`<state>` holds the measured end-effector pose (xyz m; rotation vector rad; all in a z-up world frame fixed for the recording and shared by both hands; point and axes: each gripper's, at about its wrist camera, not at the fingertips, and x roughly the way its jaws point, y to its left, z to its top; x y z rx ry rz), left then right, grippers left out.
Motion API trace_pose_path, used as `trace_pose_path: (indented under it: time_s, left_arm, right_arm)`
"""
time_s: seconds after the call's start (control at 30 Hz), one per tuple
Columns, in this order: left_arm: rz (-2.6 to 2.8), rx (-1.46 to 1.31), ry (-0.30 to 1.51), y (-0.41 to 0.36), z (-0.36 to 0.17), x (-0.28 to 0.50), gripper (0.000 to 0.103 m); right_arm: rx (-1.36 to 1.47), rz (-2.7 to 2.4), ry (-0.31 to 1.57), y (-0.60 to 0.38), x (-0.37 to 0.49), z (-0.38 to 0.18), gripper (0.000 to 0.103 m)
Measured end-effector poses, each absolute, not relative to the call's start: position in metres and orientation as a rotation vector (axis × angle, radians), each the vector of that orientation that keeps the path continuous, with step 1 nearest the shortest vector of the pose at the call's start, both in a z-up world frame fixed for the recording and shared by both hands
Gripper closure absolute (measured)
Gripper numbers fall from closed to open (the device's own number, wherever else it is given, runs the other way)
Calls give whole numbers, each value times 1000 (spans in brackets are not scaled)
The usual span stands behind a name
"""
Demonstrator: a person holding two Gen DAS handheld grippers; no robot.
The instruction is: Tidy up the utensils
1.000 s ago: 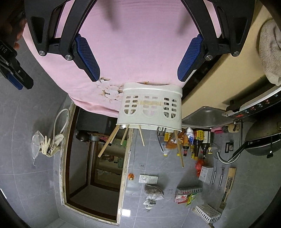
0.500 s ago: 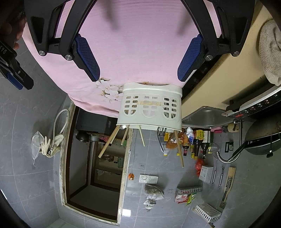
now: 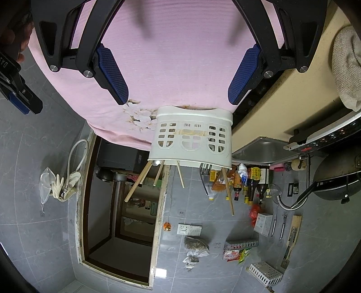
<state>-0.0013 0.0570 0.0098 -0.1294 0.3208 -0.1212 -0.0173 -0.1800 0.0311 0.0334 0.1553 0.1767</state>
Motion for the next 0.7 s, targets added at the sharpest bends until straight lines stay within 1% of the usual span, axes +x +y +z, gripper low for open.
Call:
trace_pose_path:
  time_s: [0.7]
  left_arm:
    - [-117,-129,319,58,9,-2,16]
  right_arm:
    - [35,178,157,-178,-18,31,0]
